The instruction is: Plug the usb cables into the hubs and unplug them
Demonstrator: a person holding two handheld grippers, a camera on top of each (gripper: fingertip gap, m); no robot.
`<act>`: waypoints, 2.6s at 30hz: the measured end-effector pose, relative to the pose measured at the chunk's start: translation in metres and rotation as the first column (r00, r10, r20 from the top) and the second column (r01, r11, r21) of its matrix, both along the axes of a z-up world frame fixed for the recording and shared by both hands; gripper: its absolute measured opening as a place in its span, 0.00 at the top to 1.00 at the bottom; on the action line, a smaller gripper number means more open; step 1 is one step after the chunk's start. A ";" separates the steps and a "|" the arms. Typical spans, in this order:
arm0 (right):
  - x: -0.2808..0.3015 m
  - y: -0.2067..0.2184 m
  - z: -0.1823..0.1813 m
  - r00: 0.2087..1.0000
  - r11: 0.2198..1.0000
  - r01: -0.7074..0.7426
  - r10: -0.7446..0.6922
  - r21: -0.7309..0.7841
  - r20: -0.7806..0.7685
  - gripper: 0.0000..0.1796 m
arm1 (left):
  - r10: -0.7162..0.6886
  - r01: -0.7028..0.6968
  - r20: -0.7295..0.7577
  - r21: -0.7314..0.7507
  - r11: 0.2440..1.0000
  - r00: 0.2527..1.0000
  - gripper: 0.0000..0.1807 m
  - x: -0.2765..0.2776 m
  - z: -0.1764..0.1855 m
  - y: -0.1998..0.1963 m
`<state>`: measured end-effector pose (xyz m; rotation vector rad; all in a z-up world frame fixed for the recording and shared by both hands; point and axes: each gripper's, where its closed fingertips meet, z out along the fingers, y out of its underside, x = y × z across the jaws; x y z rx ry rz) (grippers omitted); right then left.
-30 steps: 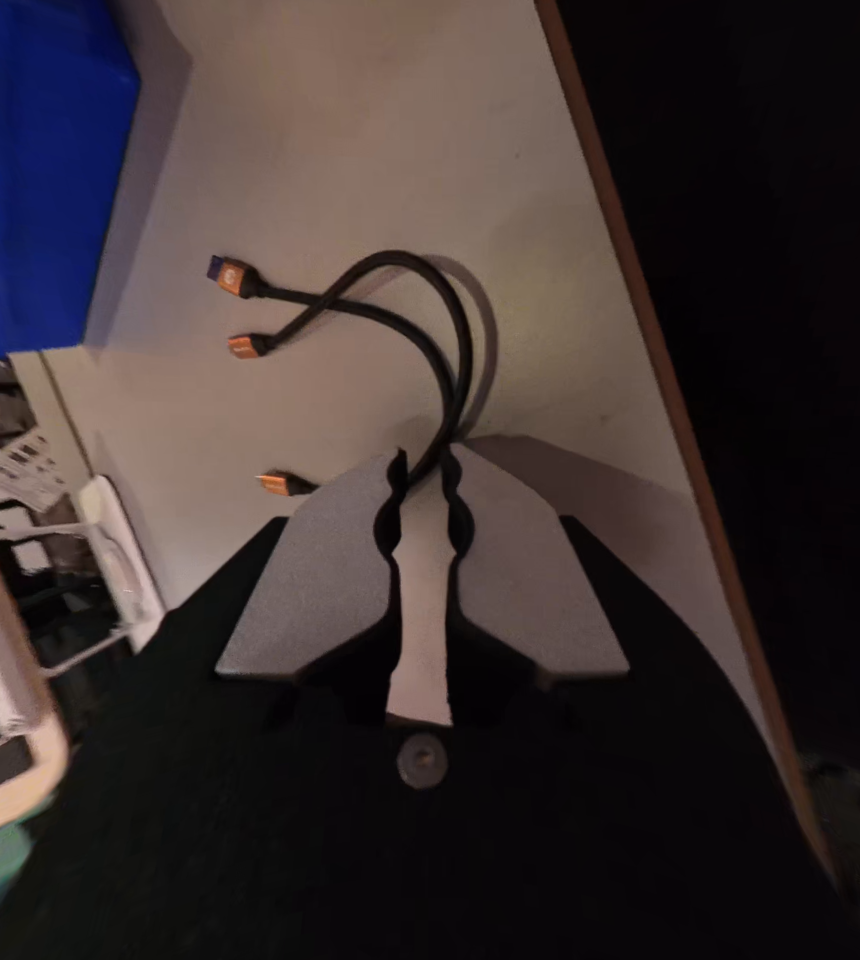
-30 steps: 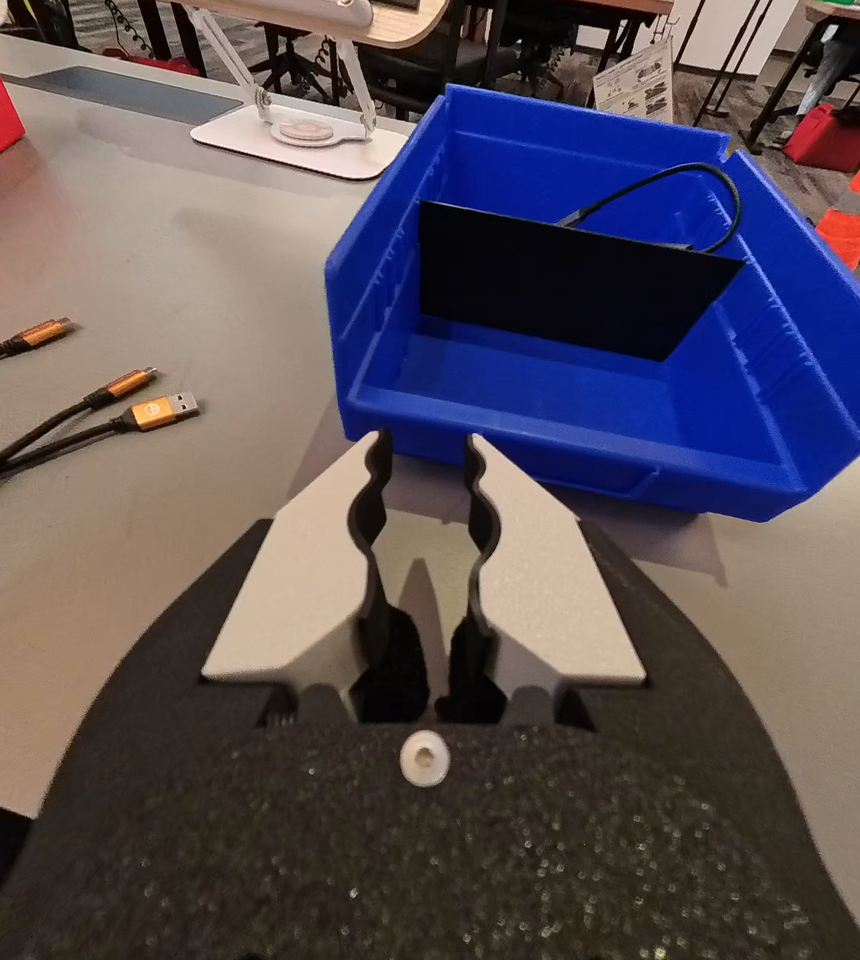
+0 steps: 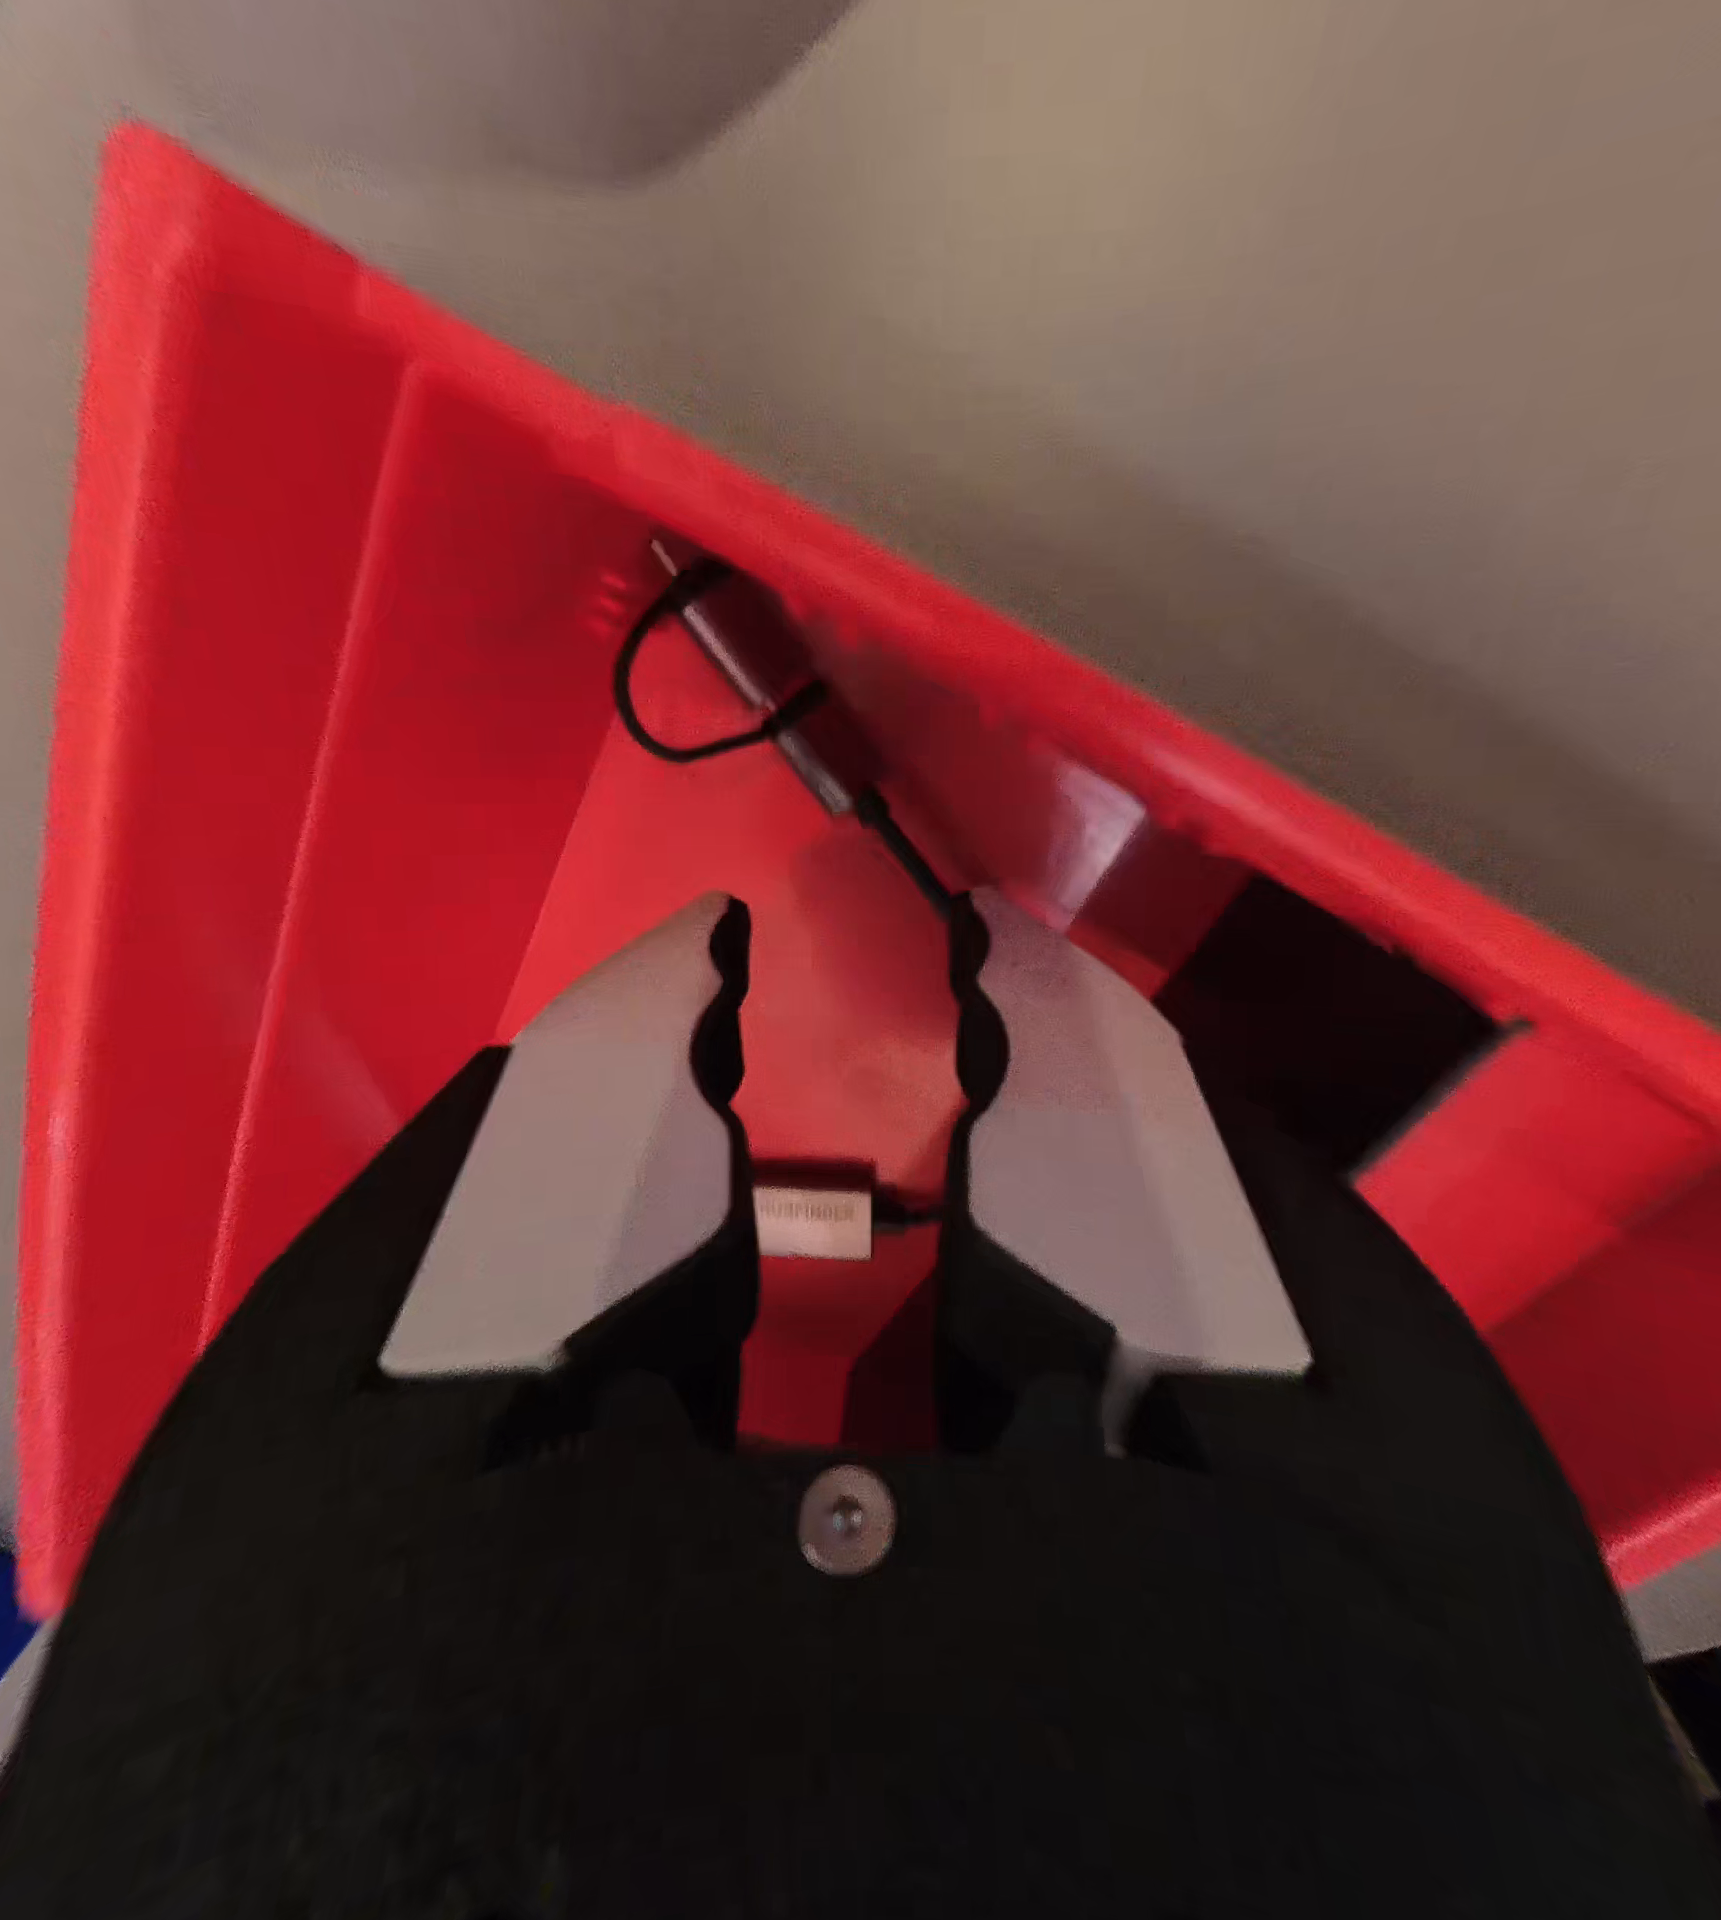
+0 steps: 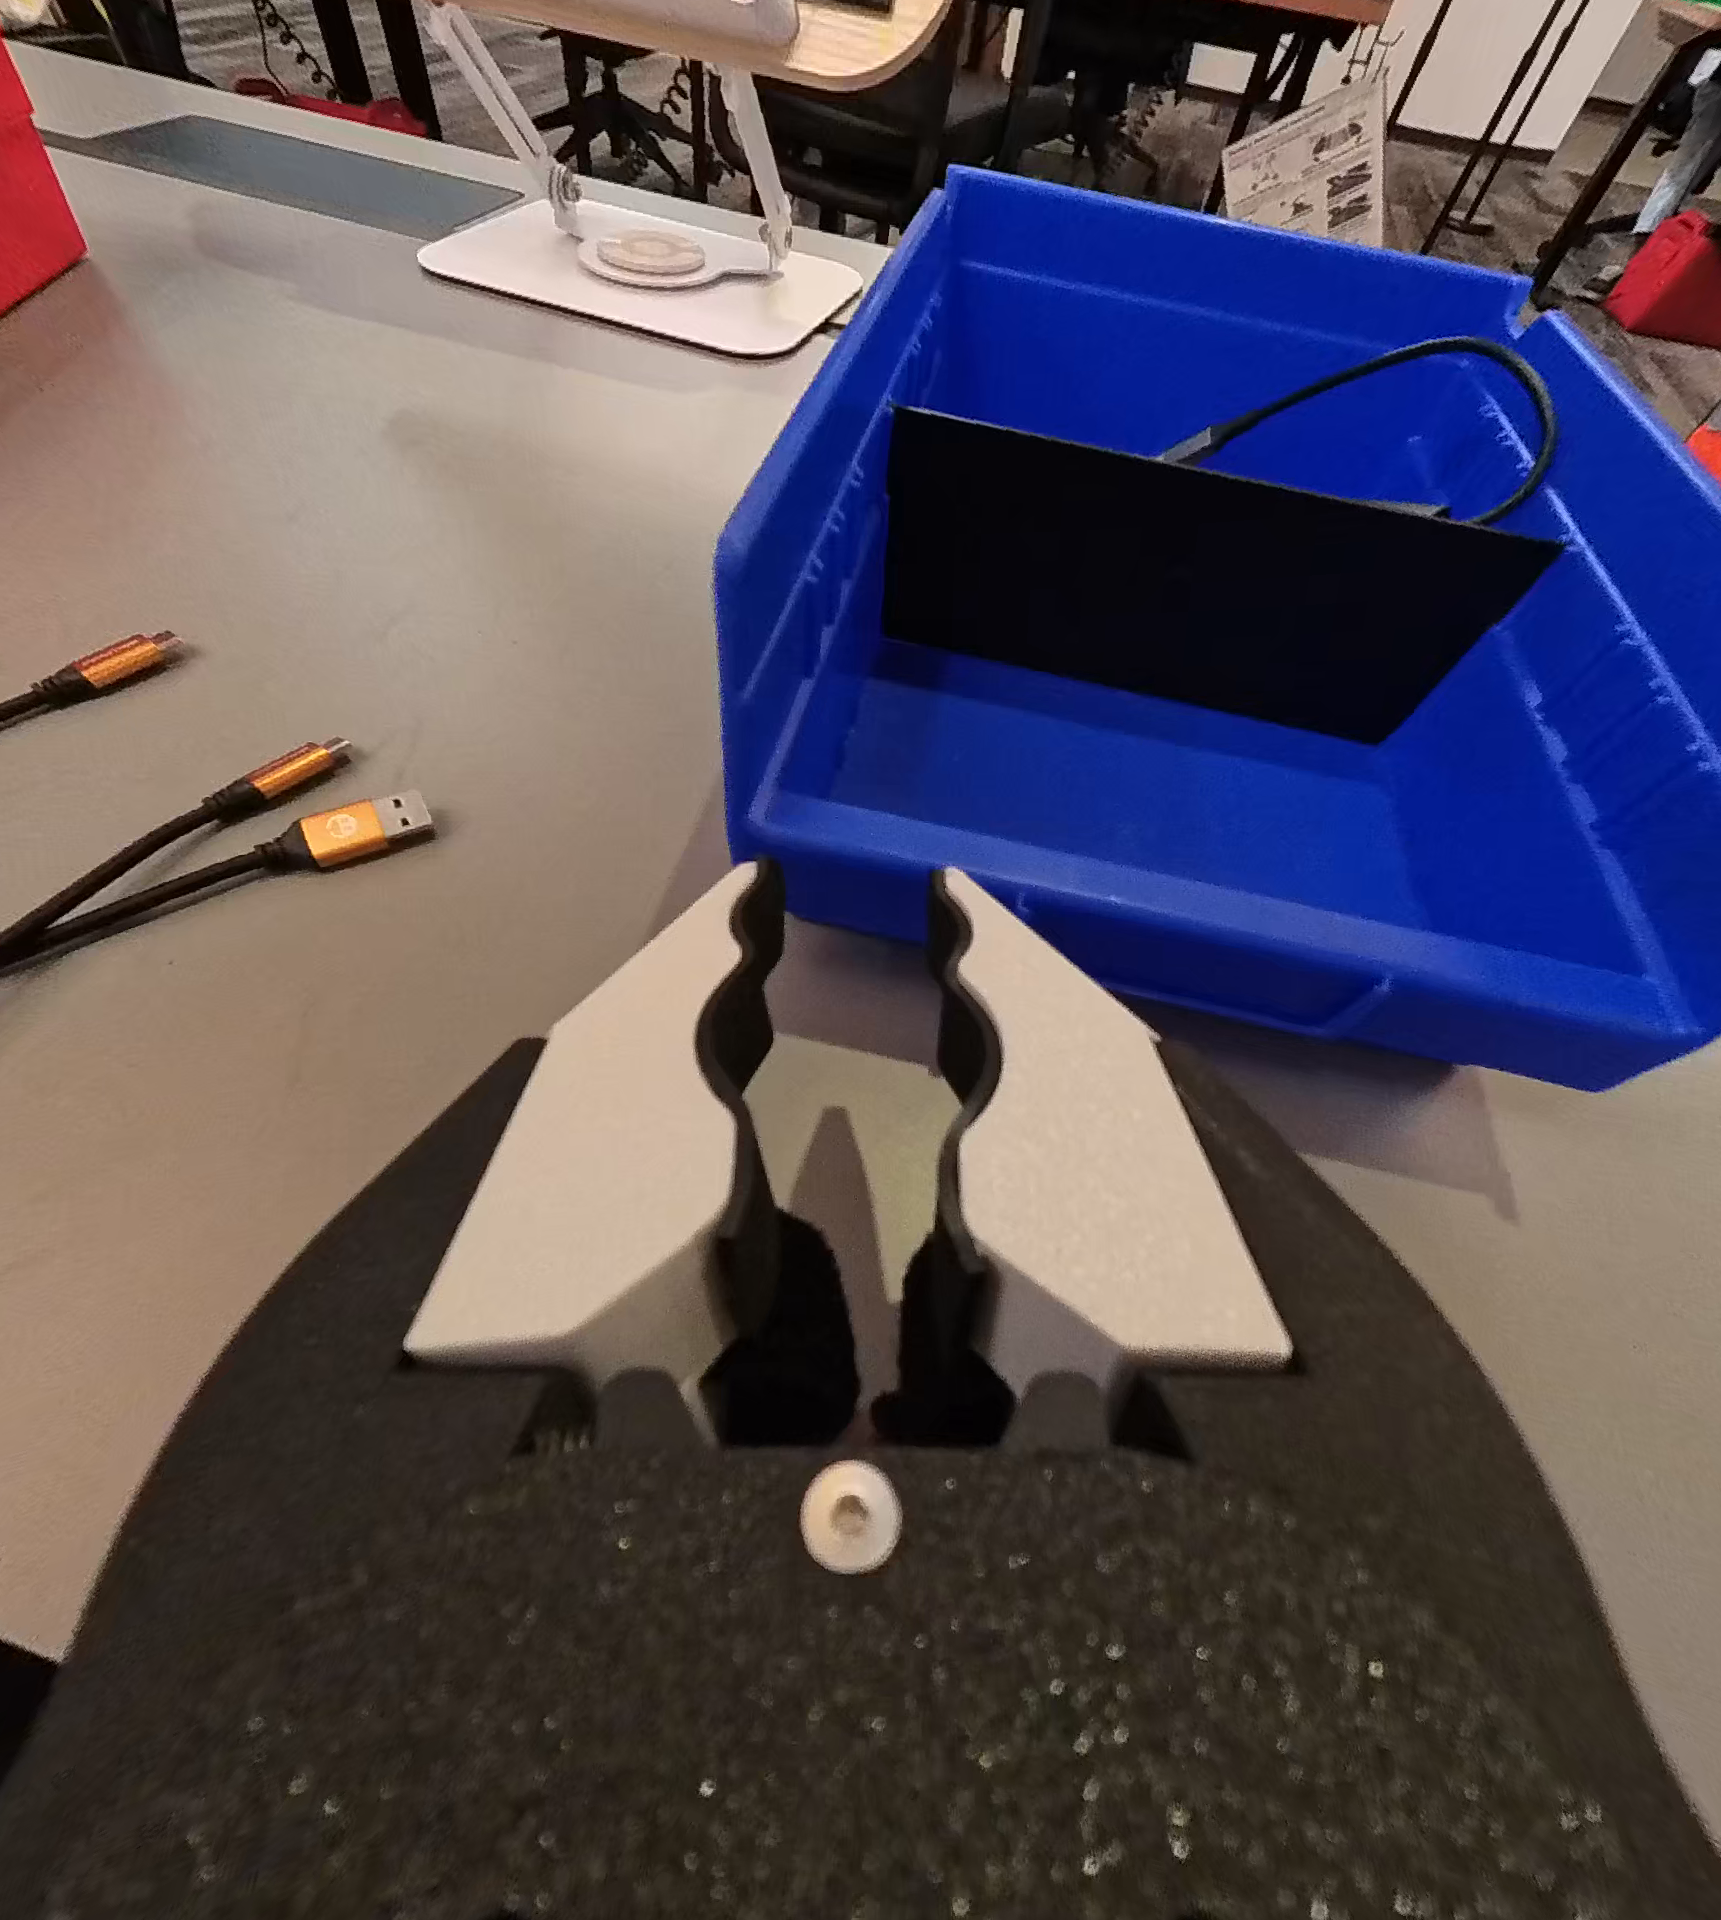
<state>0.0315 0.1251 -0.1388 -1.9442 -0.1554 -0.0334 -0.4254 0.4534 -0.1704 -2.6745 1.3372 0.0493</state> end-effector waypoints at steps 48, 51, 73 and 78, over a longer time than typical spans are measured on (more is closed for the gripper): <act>-0.260 0.083 0.117 0.743 0.726 -0.655 0.569 0.210 0.352 0.74 | -0.582 0.248 0.646 0.537 0.806 0.493 0.96 0.221 0.318 -0.275; -0.250 0.075 0.112 0.726 0.703 -0.683 0.621 0.200 0.295 0.94 | -0.602 0.290 0.638 0.533 0.795 0.479 0.95 0.232 0.310 -0.290; -0.254 0.031 0.116 0.604 0.538 -0.795 0.740 0.279 0.295 0.88 | -0.597 0.388 0.674 0.457 0.800 0.436 0.96 0.250 0.301 -0.325; -0.249 0.027 0.125 0.584 0.535 -0.771 0.810 0.345 0.051 0.88 | -0.603 0.314 0.671 0.515 0.798 0.431 0.89 0.249 0.304 -0.311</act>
